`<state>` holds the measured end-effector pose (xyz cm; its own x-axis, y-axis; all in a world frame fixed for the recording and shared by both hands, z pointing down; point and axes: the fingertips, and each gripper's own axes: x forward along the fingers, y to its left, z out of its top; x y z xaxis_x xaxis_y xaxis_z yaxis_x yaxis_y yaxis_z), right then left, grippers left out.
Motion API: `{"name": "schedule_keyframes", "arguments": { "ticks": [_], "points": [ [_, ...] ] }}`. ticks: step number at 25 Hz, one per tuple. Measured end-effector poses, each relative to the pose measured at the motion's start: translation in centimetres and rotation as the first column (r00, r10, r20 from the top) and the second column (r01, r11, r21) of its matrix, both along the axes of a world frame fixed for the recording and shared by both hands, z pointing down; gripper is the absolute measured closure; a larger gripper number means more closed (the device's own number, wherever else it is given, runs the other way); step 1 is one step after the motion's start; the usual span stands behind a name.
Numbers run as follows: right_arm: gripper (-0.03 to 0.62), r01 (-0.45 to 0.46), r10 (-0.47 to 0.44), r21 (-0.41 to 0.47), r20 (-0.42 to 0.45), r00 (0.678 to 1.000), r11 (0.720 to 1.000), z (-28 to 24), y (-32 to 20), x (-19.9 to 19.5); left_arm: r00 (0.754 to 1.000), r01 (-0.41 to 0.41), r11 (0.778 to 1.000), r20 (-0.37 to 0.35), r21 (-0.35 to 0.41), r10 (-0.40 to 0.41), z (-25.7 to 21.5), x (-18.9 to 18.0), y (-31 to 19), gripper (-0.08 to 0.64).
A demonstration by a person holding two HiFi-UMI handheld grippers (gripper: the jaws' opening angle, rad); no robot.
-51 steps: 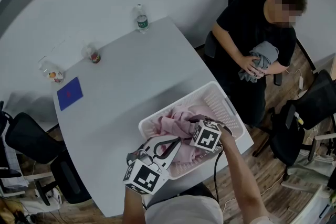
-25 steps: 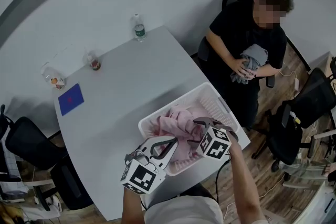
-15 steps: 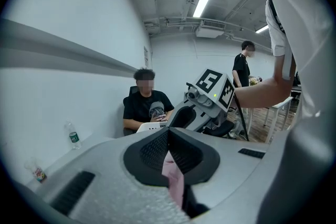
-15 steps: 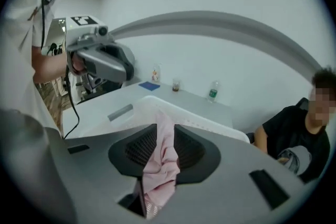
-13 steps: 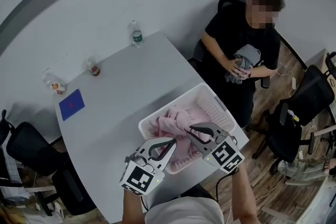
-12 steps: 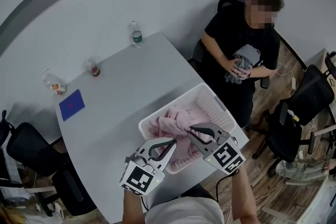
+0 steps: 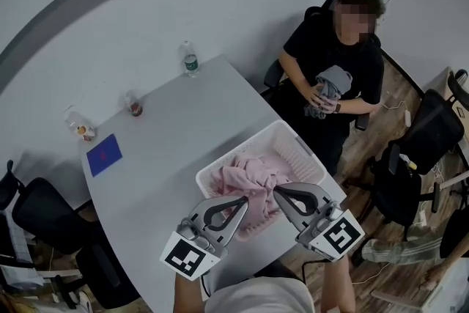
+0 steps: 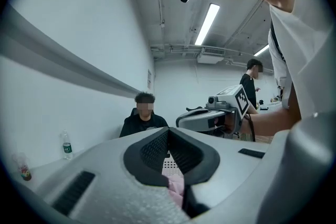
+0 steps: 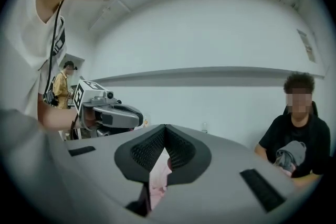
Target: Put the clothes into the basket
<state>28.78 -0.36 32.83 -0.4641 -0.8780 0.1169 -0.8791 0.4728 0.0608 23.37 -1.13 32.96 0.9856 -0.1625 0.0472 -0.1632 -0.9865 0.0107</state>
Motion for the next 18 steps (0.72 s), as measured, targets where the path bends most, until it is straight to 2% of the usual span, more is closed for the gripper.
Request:
{"name": "schedule_keyframes", "arguments": {
  "ticks": [6,18],
  "points": [
    [0.588,-0.018,0.013,0.058,0.086,0.996,0.998,-0.9,2.6,0.0,1.0,-0.005,1.0,-0.029,0.001,0.005,-0.7,-0.7,1.2,0.558],
    [0.588,-0.012,0.009,0.046,0.067,0.998,0.999,-0.2,3.7,-0.3,1.0,-0.01,0.999,-0.016,0.033,0.01,-1.1,-0.6,2.7,0.558]
  ]
}}
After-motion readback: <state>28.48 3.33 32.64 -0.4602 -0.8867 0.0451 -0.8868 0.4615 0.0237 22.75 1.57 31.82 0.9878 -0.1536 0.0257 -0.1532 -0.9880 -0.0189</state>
